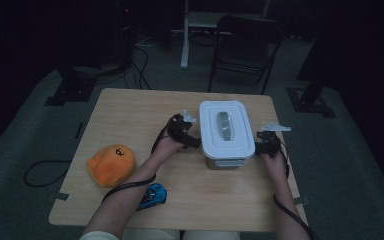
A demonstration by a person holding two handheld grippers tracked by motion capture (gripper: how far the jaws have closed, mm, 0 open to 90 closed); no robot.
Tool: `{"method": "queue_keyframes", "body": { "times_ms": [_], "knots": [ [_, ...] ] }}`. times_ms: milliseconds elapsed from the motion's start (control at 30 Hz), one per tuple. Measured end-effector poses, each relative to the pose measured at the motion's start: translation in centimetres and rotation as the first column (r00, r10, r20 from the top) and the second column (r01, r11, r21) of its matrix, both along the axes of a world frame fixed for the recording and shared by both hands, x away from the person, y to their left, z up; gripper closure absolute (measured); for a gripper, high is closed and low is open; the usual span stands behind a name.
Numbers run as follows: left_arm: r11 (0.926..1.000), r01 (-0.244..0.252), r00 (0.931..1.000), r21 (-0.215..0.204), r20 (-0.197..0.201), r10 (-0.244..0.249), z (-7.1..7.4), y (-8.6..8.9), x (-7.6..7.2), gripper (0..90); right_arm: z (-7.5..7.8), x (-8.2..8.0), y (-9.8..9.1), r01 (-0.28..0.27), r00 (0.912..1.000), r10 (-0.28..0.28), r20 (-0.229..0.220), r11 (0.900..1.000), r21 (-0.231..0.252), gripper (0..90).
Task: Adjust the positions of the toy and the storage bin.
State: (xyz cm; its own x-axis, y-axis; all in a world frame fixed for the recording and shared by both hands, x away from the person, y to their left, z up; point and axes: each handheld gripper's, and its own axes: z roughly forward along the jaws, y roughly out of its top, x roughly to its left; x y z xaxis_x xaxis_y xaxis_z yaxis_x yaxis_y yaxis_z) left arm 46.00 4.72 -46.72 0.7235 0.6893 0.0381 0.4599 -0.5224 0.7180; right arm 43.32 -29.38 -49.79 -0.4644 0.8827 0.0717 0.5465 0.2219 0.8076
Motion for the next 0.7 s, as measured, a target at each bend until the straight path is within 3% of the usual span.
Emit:
{"method": "queue_keyframes", "body": {
  "times_ms": [433, 700],
  "knots": [
    [0.9994, -0.032, 0.9995, 0.009, 0.006, 0.032, 0.1, 4.7, -2.7, 0.5, 0.2, 0.5, 4.7, -0.121, 0.9926, 0.121, -0.005, 0.9926, 0.0, 24.1],
    [0.9998, -0.018, 0.9997, 0.01, 0.015, 0.018, 0.1, 5.7, -5.2, 0.5, 0.1, 0.3, 6.0, -0.202, 0.9793, 0.202, 0.009, 0.9793, -0.003, 25.6]
  ]
}}
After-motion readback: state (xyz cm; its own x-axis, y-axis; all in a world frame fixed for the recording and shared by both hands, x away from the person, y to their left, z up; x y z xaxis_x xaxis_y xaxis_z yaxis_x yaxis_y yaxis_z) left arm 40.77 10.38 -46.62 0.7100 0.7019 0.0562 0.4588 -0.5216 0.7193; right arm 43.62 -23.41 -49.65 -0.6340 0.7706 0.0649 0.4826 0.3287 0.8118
